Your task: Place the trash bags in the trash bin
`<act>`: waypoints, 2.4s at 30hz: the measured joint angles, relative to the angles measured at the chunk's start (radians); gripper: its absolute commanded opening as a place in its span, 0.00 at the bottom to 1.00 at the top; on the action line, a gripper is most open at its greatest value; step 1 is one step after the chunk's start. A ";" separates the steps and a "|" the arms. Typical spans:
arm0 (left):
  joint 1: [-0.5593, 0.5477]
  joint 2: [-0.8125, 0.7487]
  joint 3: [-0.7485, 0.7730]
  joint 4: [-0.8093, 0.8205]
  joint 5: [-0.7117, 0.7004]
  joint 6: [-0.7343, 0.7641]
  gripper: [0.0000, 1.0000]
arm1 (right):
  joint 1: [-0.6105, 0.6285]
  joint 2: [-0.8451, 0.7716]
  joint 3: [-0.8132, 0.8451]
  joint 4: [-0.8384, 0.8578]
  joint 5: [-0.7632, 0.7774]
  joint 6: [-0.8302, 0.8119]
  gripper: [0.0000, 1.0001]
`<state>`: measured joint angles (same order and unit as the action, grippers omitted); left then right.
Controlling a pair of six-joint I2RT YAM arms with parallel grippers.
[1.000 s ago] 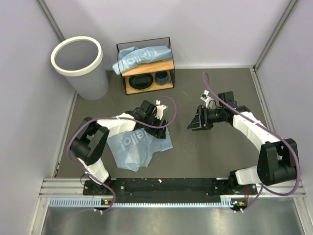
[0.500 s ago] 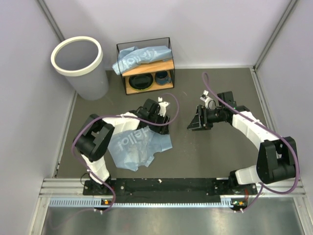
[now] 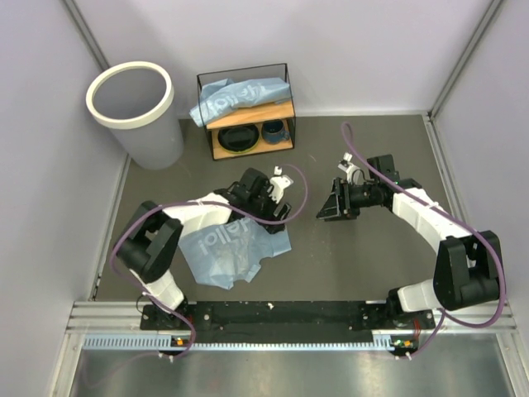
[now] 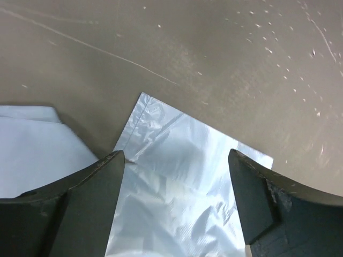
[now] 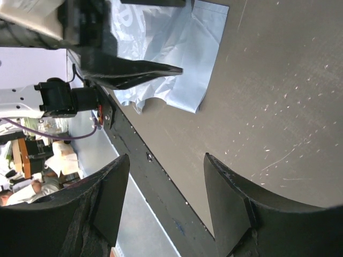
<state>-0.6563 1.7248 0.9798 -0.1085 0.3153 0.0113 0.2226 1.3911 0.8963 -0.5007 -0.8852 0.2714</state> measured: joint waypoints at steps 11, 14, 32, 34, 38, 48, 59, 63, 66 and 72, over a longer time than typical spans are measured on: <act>-0.023 0.024 0.132 -0.183 -0.055 0.408 0.89 | -0.047 -0.001 0.000 -0.002 -0.007 0.000 0.59; -0.043 0.069 0.147 -0.217 -0.084 0.451 0.89 | -0.069 -0.002 0.001 -0.008 -0.007 -0.002 0.59; -0.108 0.147 0.255 -0.333 -0.093 0.513 0.00 | -0.089 -0.003 0.002 -0.039 -0.017 -0.025 0.58; -0.104 0.103 0.248 -0.343 -0.057 0.506 0.00 | -0.089 -0.003 0.002 -0.038 -0.021 -0.027 0.58; -0.103 -0.016 0.248 -0.333 -0.007 0.472 0.53 | -0.083 -0.003 0.002 -0.037 -0.021 -0.027 0.61; -0.079 0.063 0.262 -0.313 -0.141 0.382 0.87 | -0.073 -0.008 0.002 -0.007 -0.016 -0.013 0.77; -0.076 0.248 0.392 -0.386 -0.207 0.453 0.78 | -0.108 -0.014 0.002 -0.011 -0.007 -0.010 0.78; -0.071 0.279 0.434 -0.439 -0.163 0.462 0.50 | -0.108 -0.014 0.008 -0.022 0.000 -0.014 0.77; -0.068 0.297 0.461 -0.470 -0.133 0.463 0.23 | -0.108 -0.014 0.021 -0.026 0.003 -0.018 0.76; -0.065 0.300 0.466 -0.489 -0.103 0.471 0.00 | -0.108 -0.014 0.024 -0.027 0.001 -0.026 0.74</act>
<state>-0.7216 2.0251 1.4460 -0.5980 0.2123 0.4820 0.1146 1.3769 0.9207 -0.5282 -0.8841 0.2455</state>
